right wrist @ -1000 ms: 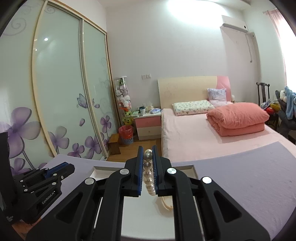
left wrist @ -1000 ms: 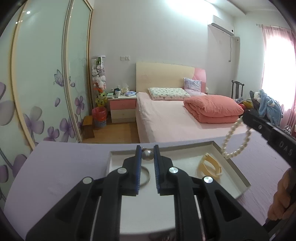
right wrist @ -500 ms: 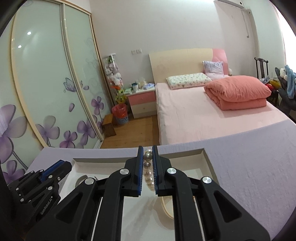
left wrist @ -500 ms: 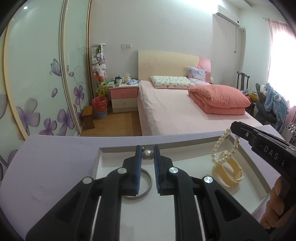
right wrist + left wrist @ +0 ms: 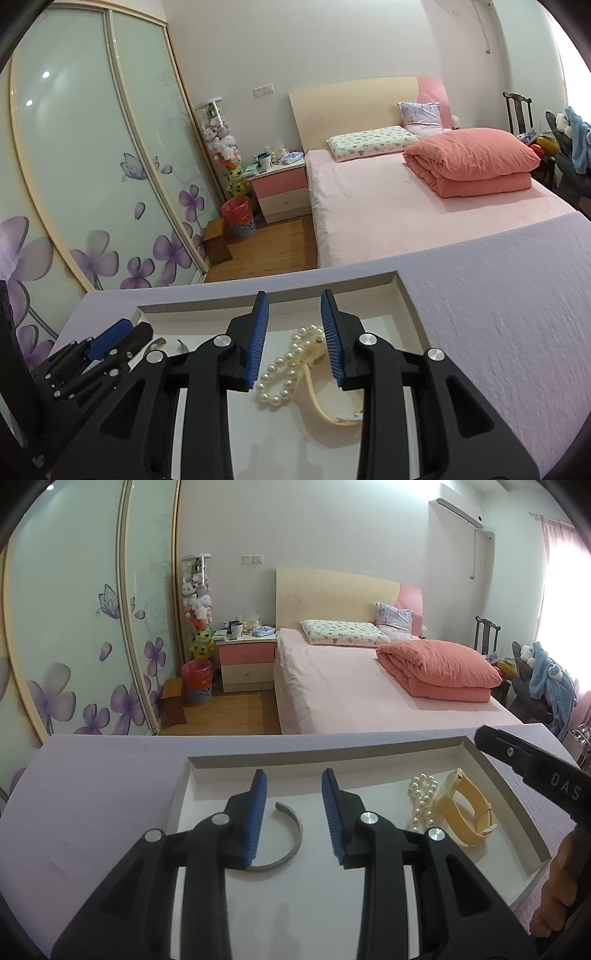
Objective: Organize jewelry
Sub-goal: 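Carry the ring and pearl bracelet into the tray and release both, then move the right tool to the pink beaded bracelet and grasp it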
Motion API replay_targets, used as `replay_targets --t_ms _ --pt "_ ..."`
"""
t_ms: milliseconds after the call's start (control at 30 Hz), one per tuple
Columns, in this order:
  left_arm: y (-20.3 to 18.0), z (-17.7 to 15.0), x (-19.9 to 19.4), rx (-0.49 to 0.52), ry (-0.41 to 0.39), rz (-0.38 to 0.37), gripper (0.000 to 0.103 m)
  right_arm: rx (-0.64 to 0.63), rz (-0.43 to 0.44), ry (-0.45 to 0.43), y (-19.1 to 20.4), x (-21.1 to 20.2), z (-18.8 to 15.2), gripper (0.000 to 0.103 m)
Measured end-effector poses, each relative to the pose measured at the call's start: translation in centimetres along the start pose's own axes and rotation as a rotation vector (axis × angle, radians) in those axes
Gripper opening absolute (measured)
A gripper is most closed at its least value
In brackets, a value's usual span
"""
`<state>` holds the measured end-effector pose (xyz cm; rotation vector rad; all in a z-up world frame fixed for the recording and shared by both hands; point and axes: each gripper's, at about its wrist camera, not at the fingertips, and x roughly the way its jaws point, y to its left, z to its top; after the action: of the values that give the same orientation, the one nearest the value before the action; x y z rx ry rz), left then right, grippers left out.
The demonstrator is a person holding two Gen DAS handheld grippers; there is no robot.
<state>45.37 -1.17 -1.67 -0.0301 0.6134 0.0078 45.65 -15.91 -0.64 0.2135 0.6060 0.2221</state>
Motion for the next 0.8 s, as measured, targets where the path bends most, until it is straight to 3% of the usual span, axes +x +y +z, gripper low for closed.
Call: replay_targets --t_ms 333,467,800 --pt "0.1 -0.2 -1.4 -0.008 -0.021 0.000 0.037 -0.012 -0.018 -0.013 0.3 -0.2 0.0 0.033" --pt "0.8 -0.7 -2.8 -0.026 -0.035 -0.004 0.048 -0.040 -0.009 -0.030 0.8 -1.6 -0.7 0.050" --pt "3.7 -3.8 -9.2 -0.087 -0.070 -0.035 0.068 -0.101 0.018 -0.047 1.3 -6.8 -3.5 0.055"
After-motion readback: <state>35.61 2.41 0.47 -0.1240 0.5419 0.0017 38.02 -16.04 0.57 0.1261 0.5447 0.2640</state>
